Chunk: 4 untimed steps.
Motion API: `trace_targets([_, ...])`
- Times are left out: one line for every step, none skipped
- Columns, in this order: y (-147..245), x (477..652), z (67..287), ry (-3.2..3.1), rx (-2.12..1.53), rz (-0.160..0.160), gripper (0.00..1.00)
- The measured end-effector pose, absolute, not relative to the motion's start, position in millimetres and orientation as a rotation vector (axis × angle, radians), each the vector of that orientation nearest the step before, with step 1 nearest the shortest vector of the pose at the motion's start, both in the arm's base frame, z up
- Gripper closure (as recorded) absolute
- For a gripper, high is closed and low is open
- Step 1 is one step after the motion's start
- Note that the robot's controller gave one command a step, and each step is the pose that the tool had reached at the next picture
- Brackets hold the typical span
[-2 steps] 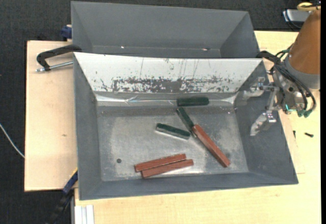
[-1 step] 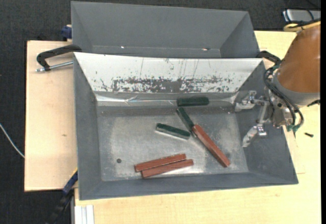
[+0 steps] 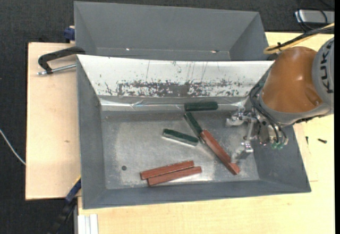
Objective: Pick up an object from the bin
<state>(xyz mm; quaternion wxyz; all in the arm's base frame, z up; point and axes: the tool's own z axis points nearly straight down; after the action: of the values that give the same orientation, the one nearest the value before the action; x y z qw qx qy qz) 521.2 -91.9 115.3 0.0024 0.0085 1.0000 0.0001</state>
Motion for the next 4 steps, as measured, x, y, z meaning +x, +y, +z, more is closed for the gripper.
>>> trace_targets([-109.6, 516.8, 72.6, 3.141, 0.008, 0.005, 0.00])
trace_targets([-70.3, 512.6, 76.0, 3.142, 0.049, 0.004, 1.00])
trace_targets([-70.3, 512.6, 76.0, 3.142, 0.048, 0.004, 1.00])
trace_targets([-65.7, 509.2, 158.5, 3.140, -0.008, 0.001, 0.00])
